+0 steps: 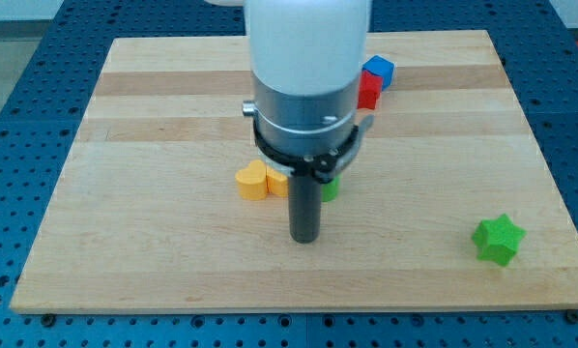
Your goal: Move the green circle right and down
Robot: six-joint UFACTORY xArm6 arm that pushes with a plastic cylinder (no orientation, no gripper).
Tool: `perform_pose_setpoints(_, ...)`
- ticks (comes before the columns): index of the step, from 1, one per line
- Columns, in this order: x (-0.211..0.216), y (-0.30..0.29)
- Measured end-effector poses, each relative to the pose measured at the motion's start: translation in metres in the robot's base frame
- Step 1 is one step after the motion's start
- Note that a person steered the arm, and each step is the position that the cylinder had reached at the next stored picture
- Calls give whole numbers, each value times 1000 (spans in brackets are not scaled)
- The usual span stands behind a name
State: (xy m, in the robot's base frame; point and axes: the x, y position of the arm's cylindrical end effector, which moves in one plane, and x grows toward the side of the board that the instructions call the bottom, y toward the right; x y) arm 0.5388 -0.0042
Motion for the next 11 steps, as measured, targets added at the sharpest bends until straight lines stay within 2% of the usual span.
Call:
perform_pose_setpoints(4,-79,-1)
perform_pose_setpoints(9,-75,111)
perform_pose_setpoints(11,-57,112)
